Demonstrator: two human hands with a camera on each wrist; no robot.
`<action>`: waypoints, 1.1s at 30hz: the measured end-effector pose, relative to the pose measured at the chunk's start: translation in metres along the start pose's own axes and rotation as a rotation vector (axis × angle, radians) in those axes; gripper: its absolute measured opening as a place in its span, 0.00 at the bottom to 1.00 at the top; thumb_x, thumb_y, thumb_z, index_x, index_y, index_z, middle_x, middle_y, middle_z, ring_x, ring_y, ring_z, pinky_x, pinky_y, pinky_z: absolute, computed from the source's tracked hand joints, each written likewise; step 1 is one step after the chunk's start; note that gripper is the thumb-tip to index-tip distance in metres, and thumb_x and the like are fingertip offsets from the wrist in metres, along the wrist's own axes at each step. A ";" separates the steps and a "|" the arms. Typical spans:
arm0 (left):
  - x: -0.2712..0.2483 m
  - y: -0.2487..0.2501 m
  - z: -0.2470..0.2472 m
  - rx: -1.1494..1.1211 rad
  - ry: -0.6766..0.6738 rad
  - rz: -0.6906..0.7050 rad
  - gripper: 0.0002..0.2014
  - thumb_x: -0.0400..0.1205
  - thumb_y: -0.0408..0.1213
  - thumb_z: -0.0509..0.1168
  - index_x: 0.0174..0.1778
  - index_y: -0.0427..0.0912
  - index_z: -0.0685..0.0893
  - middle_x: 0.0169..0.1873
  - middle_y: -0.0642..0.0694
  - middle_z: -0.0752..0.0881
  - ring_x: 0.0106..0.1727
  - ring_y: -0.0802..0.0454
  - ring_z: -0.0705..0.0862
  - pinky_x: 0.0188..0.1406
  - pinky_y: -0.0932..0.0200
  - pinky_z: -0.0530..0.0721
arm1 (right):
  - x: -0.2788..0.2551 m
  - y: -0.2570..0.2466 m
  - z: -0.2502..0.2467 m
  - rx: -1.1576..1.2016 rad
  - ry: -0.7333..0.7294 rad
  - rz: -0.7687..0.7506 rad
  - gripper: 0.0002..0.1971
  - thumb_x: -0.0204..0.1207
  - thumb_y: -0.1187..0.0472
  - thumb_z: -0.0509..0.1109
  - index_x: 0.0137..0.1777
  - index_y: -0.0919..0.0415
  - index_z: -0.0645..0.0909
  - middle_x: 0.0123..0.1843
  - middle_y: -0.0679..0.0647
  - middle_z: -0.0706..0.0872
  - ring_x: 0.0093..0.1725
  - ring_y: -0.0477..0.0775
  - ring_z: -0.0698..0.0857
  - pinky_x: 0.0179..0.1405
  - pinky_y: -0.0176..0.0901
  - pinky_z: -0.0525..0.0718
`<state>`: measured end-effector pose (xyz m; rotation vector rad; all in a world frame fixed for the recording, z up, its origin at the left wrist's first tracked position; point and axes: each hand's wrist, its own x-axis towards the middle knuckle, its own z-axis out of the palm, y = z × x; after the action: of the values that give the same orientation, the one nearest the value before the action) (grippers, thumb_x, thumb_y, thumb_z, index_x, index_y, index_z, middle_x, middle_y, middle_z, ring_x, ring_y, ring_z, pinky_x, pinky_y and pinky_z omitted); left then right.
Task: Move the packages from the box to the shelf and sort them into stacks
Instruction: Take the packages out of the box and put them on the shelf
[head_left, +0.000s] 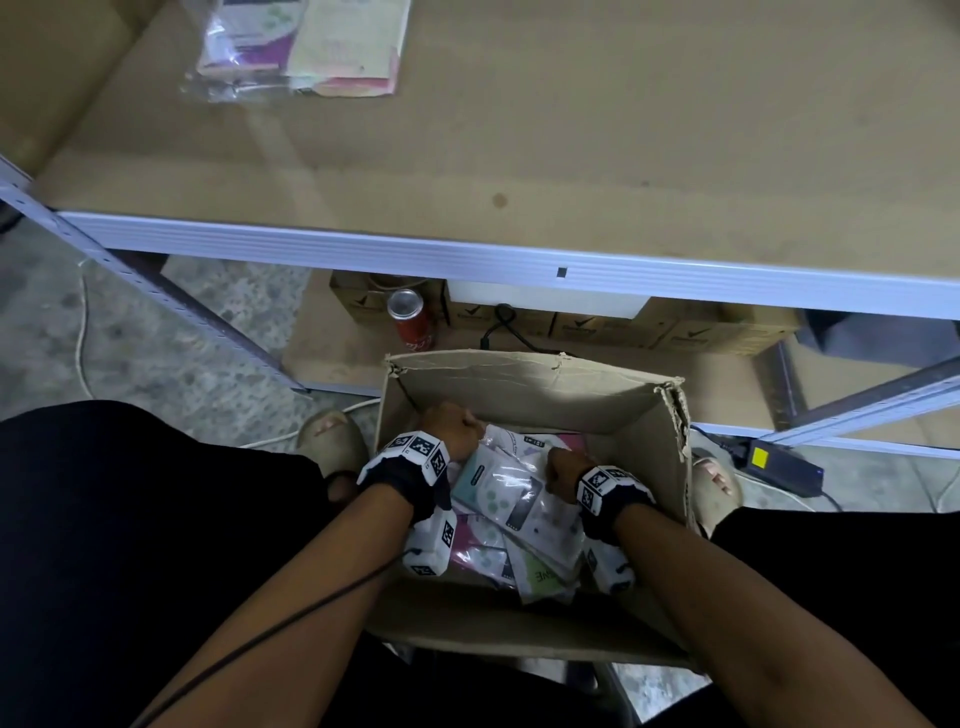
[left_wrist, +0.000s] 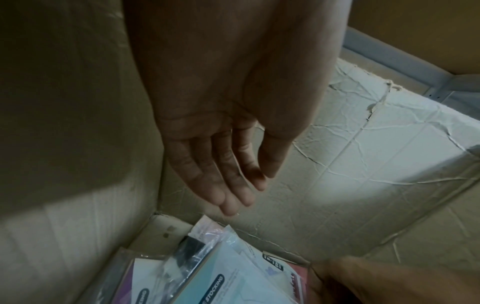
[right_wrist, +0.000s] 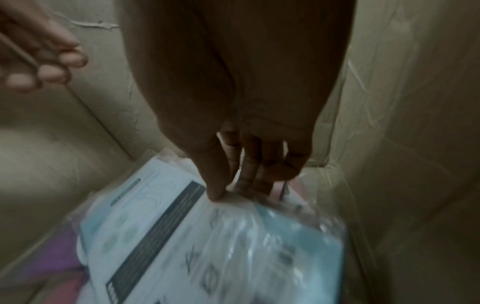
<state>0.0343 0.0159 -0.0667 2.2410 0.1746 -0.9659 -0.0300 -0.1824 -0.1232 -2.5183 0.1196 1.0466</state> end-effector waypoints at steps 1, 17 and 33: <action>0.000 0.000 0.001 0.014 0.007 -0.005 0.12 0.82 0.36 0.66 0.52 0.34 0.91 0.53 0.33 0.91 0.57 0.36 0.89 0.62 0.46 0.86 | -0.002 0.000 0.000 -0.010 -0.030 0.010 0.23 0.82 0.61 0.69 0.74 0.68 0.74 0.77 0.63 0.76 0.75 0.61 0.76 0.69 0.42 0.73; 0.018 -0.034 0.049 0.271 -0.110 -0.154 0.19 0.84 0.38 0.65 0.69 0.34 0.82 0.64 0.32 0.85 0.63 0.34 0.86 0.65 0.43 0.84 | -0.027 -0.016 -0.058 -0.139 0.094 0.134 0.13 0.77 0.63 0.68 0.59 0.70 0.84 0.61 0.66 0.88 0.59 0.68 0.88 0.52 0.52 0.87; 0.021 -0.052 0.128 0.319 -0.187 -0.209 0.31 0.87 0.49 0.63 0.83 0.38 0.65 0.79 0.36 0.71 0.79 0.38 0.71 0.77 0.44 0.73 | -0.065 -0.028 -0.063 -0.130 0.332 0.000 0.13 0.77 0.71 0.63 0.61 0.65 0.73 0.63 0.64 0.82 0.59 0.69 0.84 0.53 0.60 0.84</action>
<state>-0.0464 -0.0293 -0.1720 2.4356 0.1839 -1.3927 -0.0281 -0.1868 -0.0287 -2.7917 0.1496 0.6463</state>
